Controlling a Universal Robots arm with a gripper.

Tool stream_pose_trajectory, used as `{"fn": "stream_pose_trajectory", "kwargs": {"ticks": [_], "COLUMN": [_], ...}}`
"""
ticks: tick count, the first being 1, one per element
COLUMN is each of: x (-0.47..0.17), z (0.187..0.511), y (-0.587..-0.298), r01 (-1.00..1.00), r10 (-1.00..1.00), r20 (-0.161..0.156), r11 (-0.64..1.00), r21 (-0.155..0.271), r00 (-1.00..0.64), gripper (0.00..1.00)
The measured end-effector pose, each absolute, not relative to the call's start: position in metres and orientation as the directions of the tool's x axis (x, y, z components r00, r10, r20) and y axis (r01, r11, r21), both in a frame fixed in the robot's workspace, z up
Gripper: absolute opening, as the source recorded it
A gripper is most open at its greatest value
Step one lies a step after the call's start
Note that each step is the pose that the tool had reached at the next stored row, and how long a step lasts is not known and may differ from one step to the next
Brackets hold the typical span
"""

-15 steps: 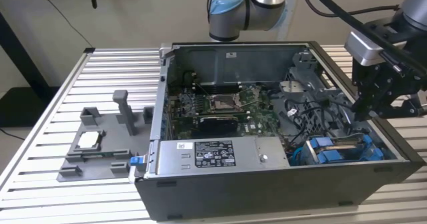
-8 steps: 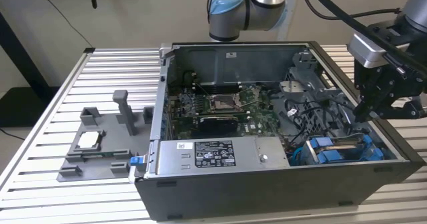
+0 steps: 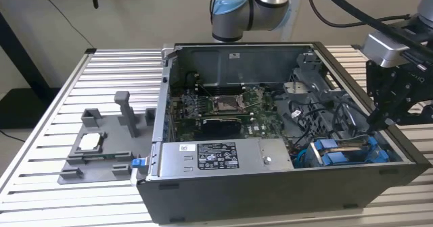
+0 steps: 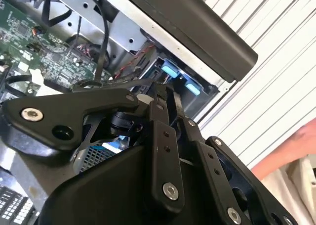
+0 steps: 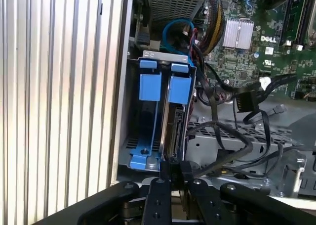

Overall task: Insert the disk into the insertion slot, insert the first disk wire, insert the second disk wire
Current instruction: 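Insert the first disk wire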

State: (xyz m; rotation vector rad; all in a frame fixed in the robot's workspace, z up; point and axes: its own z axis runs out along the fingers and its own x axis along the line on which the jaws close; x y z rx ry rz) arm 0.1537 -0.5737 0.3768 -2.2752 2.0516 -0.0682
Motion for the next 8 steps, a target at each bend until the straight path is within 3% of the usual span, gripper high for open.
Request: {"fn": "stream_pose_trajectory", "kwargs": {"ticks": [5, 8], "x": [0.1538, 0.1538], "z": [0.3767, 0.3761], "y": [-0.5737, -0.5737], "r01": [-0.991, -0.994], "r10": [-0.995, -0.995], "r20": [-0.019, -0.022], "r11": [-0.1, -0.098], "r21": [-0.086, -0.054], "r00": [0.102, 0.099], "gripper": [0.19, 0.19]}}
